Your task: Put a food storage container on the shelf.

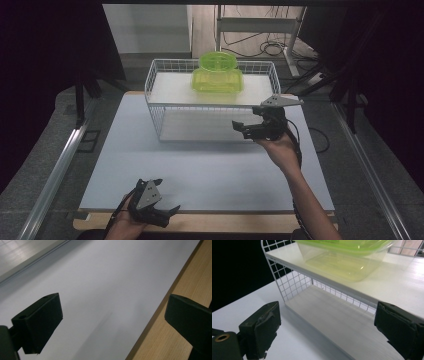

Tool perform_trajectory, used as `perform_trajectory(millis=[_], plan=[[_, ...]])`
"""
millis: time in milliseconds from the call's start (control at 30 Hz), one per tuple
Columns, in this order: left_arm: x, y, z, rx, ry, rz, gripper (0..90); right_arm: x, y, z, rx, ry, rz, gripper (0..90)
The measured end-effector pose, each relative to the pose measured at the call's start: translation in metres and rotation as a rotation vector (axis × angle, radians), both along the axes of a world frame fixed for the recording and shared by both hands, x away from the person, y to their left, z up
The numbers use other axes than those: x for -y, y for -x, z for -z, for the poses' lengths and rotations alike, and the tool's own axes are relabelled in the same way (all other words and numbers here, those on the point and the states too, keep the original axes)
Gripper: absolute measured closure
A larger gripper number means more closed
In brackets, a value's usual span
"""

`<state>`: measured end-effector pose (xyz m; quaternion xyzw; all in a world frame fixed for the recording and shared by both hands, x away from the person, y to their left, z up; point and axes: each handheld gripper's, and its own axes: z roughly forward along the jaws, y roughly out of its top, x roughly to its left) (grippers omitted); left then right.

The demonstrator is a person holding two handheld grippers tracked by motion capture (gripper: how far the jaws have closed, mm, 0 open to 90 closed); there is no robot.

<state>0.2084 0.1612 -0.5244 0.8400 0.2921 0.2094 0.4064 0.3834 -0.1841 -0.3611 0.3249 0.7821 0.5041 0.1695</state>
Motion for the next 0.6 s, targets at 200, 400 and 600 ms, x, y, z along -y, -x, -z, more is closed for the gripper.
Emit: perform_trajectory(millis=[200,400,600], plan=[[0.001,0.0,0.001,0.013,-0.032,0.002,1.3,0.0,0.005,0.012,-0.006,-0.008,-0.003,7.2],[0.001,0.001,0.001,-0.002,-0.027,0.005,1.6,0.004,0.01,0.027,-0.011,-0.007,0.003,6.8],[-0.001,0.0,0.0,-0.006,-0.041,0.004,1.6,0.006,0.016,0.037,-0.009,0.019,0.018,5.3]])
